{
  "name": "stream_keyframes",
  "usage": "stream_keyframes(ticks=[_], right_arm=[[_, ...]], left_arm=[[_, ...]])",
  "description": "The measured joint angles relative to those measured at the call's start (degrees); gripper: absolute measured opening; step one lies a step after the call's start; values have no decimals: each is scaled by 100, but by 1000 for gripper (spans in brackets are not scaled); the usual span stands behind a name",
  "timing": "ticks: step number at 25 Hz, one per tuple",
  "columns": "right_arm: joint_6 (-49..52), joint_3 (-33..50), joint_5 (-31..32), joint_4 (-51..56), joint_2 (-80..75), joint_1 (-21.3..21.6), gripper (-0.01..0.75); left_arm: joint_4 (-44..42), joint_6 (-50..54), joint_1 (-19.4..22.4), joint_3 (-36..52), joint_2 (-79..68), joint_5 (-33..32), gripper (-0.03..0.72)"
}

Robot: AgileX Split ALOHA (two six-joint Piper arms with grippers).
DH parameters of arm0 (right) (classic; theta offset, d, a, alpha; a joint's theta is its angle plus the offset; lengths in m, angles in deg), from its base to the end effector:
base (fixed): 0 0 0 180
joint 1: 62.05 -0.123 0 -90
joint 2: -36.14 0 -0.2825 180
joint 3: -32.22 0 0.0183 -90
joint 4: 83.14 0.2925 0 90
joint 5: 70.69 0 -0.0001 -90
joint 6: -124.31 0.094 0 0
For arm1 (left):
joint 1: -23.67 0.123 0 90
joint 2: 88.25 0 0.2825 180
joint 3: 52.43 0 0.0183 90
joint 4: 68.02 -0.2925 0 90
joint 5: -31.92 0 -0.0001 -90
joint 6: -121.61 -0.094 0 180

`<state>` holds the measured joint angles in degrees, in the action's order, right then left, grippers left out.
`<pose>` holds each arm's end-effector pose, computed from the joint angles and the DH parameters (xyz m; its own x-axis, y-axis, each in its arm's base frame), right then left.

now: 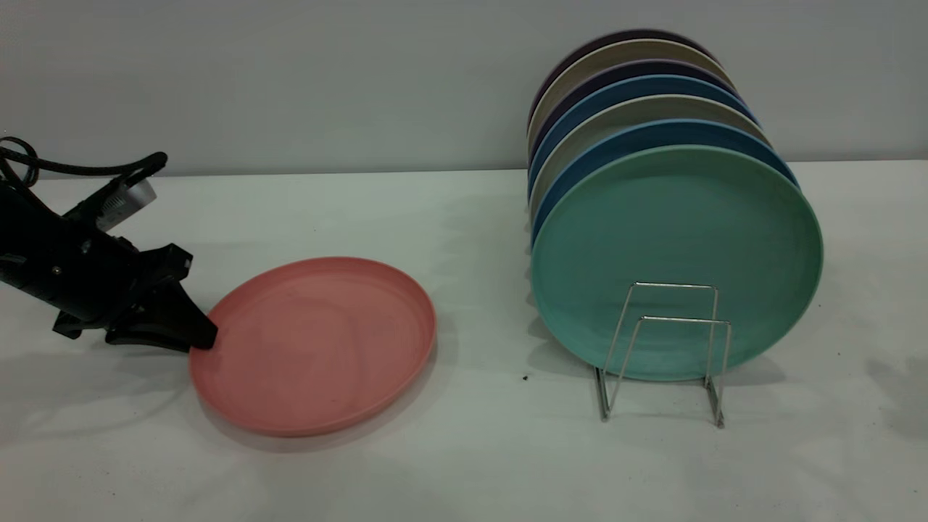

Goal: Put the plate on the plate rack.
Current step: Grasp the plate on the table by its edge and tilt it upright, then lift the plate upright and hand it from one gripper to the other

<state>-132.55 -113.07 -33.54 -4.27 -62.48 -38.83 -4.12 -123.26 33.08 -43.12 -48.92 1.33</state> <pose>0.3111 -0.0728 0.1556 -0.7204 0.2980 -0.6263 -0.0294 0.8891 0.4568 0.4045 0.0234 -0.0226 -0.9500 -0.0865 -0.3001 0.0495 0.9070 -0.4182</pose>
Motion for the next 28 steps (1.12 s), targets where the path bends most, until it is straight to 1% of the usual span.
stream_keyframes(ticks=[6,12,18,21,25,28], right_arm=[[0,0,11,6,0,0,370],[-101,0,19,16,0,0,370],[-237,0,167,79,182,0,370],[-237,0,289,79,421,0,370],[-135,0,489,40,737,0,370],[-33,0,734,12,898,0,370]], left_arm=[[18,-92,0,0,-5,15,24],[18,-146,0,0,-5,14,22],[25,-269,0,0,230,-205,22],[209,-384,0,0,562,-364,22],[785,-768,-6,0,1036,-731,22],[1014,-951,-36,0,1391,-947,22]])
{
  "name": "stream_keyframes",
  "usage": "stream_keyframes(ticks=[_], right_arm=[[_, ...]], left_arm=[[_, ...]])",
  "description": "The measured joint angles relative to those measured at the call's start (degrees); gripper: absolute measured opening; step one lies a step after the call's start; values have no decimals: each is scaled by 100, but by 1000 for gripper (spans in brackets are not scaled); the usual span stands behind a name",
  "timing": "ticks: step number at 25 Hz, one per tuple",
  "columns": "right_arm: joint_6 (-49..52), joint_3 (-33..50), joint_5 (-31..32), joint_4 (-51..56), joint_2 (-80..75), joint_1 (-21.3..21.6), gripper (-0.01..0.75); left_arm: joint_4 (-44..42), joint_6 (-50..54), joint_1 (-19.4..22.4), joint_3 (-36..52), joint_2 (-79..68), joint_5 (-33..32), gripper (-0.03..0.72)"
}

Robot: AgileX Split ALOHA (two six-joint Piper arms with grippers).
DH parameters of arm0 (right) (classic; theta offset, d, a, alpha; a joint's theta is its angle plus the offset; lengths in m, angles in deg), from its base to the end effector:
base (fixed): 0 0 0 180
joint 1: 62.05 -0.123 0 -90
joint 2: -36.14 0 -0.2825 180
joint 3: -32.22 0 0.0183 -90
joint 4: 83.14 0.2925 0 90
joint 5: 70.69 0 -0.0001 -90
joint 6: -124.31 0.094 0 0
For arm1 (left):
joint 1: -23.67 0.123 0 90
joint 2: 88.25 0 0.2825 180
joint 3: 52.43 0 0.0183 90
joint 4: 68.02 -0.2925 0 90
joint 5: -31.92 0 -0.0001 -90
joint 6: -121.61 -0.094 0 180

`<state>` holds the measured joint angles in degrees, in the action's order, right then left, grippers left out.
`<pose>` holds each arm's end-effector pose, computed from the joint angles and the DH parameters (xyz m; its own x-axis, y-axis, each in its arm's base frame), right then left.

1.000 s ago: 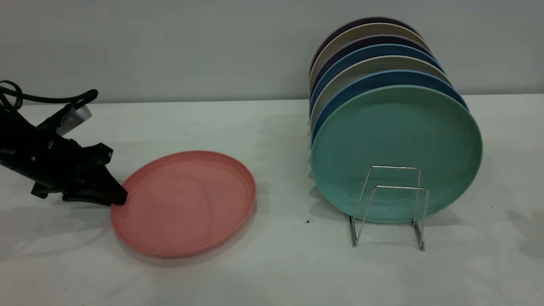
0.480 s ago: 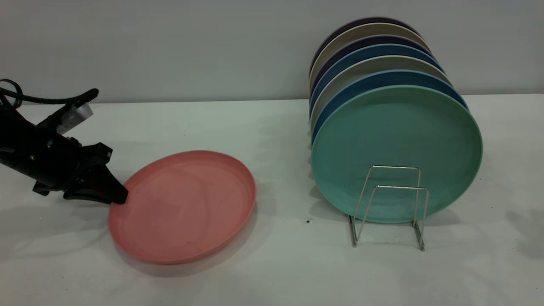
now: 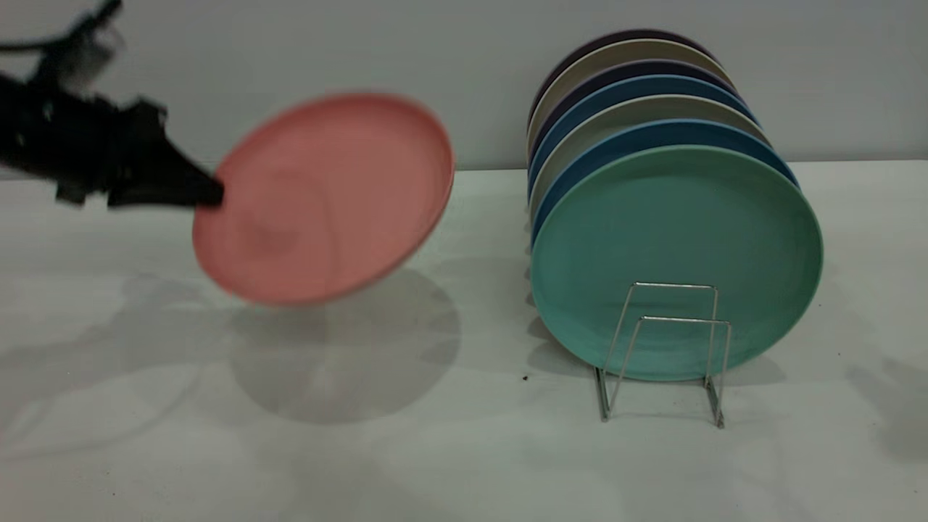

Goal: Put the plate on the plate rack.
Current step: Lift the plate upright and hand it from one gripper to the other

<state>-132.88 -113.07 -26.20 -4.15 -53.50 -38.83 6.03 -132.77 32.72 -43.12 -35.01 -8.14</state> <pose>0.2996 -0.0581 0.2074 -0.6421 0.2418 -0.7275 -0.1886 0.8700 0.4556 0.4270 0.0090 0.0881 -0.8281 -0.0646 -0.5569 0.2615 0.8342 -0.4855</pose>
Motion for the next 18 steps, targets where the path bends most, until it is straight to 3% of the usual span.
stream_keyframes(ticks=[5,9,18], right_arm=[[117,0,371,-32,32,-160,370],[445,0,450,-280,32,-590,370],[672,508,179,-487,32,-1366,335]], left_arm=[[66,-76,-236,0,409,-88,22],[-24,26,-504,0,488,-135,22],[-792,698,-1283,23,488,47,22]])
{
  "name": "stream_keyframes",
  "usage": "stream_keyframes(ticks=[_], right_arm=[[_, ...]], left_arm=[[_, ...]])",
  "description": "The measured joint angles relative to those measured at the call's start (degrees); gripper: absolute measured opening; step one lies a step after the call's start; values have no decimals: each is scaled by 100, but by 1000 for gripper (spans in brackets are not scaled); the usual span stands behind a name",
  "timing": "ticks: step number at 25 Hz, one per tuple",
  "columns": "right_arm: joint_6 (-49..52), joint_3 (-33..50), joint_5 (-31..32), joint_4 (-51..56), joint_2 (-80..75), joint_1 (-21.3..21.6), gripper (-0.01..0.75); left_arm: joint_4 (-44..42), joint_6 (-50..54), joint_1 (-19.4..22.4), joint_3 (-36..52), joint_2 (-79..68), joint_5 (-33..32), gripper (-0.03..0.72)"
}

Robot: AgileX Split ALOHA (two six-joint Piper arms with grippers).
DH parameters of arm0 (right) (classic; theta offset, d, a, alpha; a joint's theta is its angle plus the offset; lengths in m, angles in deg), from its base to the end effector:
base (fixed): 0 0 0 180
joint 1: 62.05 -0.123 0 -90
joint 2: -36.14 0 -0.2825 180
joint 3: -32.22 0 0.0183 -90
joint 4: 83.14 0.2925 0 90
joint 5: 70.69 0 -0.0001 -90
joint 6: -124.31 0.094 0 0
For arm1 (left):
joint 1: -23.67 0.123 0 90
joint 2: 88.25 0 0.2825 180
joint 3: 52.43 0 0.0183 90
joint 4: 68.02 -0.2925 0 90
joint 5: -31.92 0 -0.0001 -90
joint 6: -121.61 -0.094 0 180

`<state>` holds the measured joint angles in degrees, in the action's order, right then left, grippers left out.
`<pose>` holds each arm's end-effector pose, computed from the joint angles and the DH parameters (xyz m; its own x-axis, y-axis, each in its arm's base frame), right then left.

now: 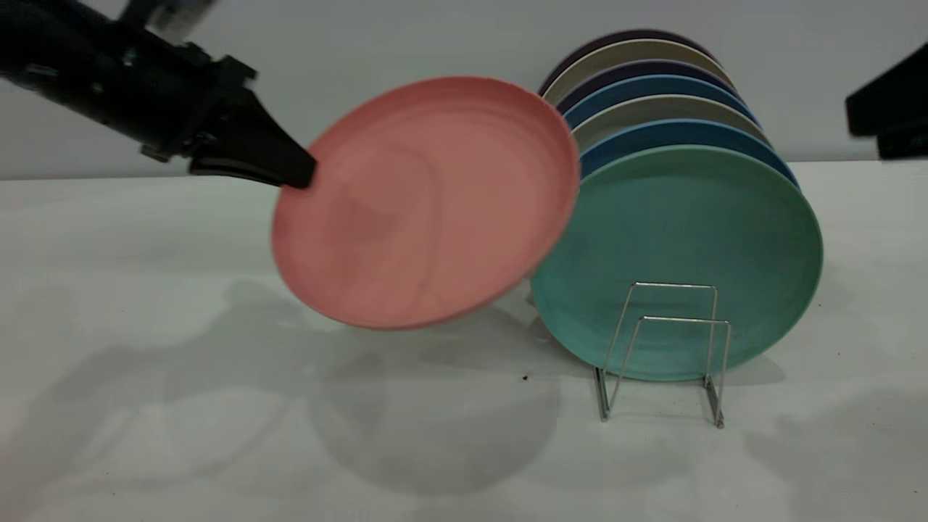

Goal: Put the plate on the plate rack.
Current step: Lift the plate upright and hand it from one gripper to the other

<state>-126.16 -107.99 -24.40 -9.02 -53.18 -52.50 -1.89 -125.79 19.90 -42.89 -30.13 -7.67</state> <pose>0.2808 0.0191 0.1798 -0.7941 0.0974 -0.6000 -0.3130 0.7806 0.5410 0.4143 -0.0823 0.1170 -0.8129 0.1566 -0.5609 0.4513 0.7781 -0.4369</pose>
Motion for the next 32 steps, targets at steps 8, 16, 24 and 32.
stream_keyframes(ticks=[8,16,24,32], right_arm=[[-81,241,-312,267,-25,-573,333],[-108,241,-371,359,-638,-1006,341],[-514,241,-481,936,-998,-1517,382],[-707,241,-584,1232,-1047,-1529,377]], left_arm=[[-111,374,-830,7,0,418,22],[-130,531,-1035,17,0,460,22],[-144,546,-1353,24,0,473,19],[-131,554,-1649,24,0,484,15]])
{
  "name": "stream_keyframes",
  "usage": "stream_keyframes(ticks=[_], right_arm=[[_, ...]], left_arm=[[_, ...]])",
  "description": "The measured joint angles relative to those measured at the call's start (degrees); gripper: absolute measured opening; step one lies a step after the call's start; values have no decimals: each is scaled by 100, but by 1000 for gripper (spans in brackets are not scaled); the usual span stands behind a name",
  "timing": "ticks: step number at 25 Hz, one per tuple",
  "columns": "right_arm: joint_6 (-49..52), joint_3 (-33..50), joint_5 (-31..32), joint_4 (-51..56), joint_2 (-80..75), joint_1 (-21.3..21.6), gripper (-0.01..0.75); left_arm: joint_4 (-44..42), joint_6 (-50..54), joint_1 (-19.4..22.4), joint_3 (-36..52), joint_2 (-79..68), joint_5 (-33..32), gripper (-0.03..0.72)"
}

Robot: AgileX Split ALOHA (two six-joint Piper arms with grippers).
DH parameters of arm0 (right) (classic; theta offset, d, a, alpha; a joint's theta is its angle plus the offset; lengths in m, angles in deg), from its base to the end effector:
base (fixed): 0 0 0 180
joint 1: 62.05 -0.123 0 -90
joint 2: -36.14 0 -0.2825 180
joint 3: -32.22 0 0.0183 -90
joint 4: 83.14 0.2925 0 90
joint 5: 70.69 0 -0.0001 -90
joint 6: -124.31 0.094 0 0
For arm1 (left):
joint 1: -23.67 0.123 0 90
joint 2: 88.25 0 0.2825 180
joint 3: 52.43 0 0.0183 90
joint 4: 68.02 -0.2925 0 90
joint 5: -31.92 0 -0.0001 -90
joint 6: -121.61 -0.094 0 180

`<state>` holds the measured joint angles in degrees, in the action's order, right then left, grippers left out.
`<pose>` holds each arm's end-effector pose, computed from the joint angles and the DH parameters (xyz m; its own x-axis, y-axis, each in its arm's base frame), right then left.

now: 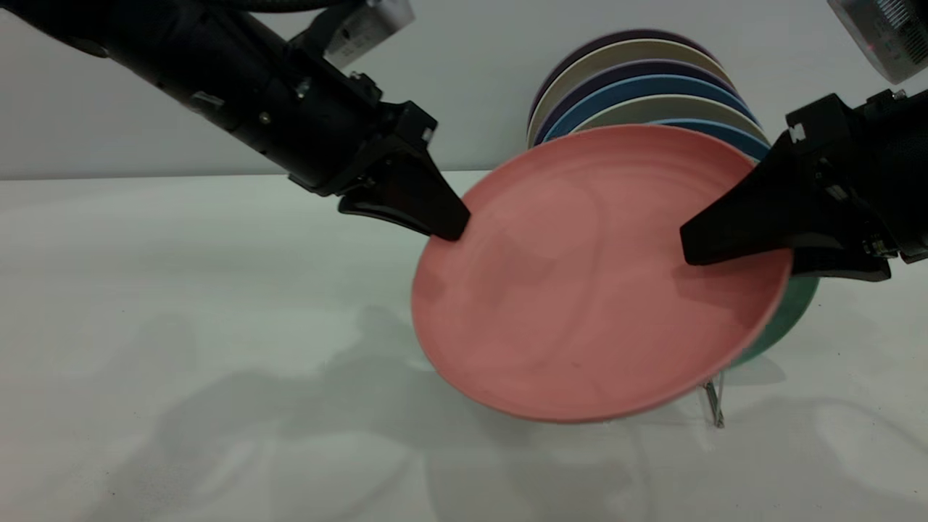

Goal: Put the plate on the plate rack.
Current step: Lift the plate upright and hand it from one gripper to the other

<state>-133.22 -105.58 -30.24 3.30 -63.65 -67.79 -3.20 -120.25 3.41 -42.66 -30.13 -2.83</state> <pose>0.2761 0.0890 0.1235 -0.8682 0.0166 -0.4960 -0.3309 0.7255 0.6034 0.3795 -0.1918 0.1138 -0.7803 0.3141 -0.5408 0.5750 0.7006 -0.4226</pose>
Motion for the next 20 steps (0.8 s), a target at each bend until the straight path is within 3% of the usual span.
stream_keyframes(ticks=[3,7,14,20], right_arm=[[-13,0,-67,-3,0,0,304],[-48,0,-337,-30,0,0,93],[-8,-5,-570,-392,0,0,83],[-1,-5,-842,-1028,0,0,81]], left_arm=[[5,0,-50,0,0,6,14],[5,-6,-57,5,0,-26,14],[31,-6,-57,5,0,-152,75],[84,11,-51,5,0,-141,323]])
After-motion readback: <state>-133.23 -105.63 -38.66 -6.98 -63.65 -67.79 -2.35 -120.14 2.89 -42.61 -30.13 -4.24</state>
